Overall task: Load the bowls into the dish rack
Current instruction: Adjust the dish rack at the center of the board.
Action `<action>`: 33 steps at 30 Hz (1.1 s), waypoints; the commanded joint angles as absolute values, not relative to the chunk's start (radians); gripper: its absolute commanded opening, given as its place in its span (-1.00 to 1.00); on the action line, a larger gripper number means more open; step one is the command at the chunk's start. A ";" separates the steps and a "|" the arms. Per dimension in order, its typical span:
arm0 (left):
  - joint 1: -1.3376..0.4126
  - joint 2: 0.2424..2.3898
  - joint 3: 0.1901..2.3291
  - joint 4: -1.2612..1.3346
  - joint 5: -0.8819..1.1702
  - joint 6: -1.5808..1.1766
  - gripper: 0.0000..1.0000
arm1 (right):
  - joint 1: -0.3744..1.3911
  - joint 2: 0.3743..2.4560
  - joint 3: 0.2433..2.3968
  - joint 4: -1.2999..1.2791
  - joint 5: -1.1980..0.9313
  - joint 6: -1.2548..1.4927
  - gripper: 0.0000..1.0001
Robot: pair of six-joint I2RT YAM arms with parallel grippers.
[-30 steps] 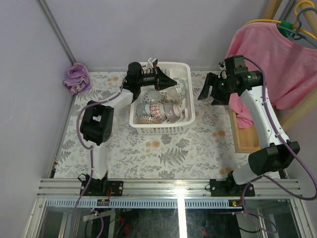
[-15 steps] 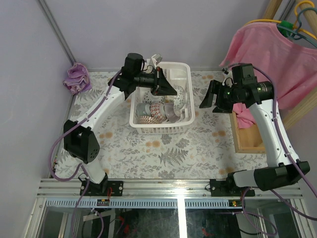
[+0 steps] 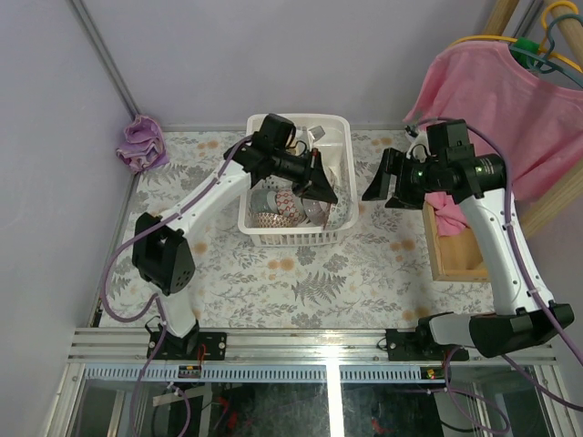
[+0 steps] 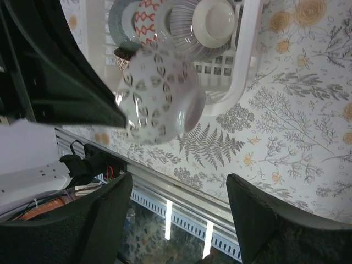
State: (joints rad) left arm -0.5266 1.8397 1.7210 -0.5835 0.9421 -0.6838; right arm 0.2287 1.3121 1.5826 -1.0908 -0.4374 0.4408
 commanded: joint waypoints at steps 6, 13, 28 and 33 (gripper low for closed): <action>-0.528 1.674 1.656 -0.700 1.006 -0.708 -1.00 | 0.236 1.426 1.714 -1.098 -0.510 0.407 0.53; -0.486 1.571 1.647 -0.670 0.898 -0.769 -1.00 | 0.245 1.498 1.642 -1.101 -0.437 0.396 0.51; -0.392 1.422 1.671 -0.918 0.555 -0.747 -1.00 | 0.278 2.032 2.176 -1.198 -0.056 0.330 0.51; -0.354 1.410 1.675 -0.936 0.559 -0.731 -1.00 | 0.289 2.135 2.307 -1.182 -0.027 0.328 0.50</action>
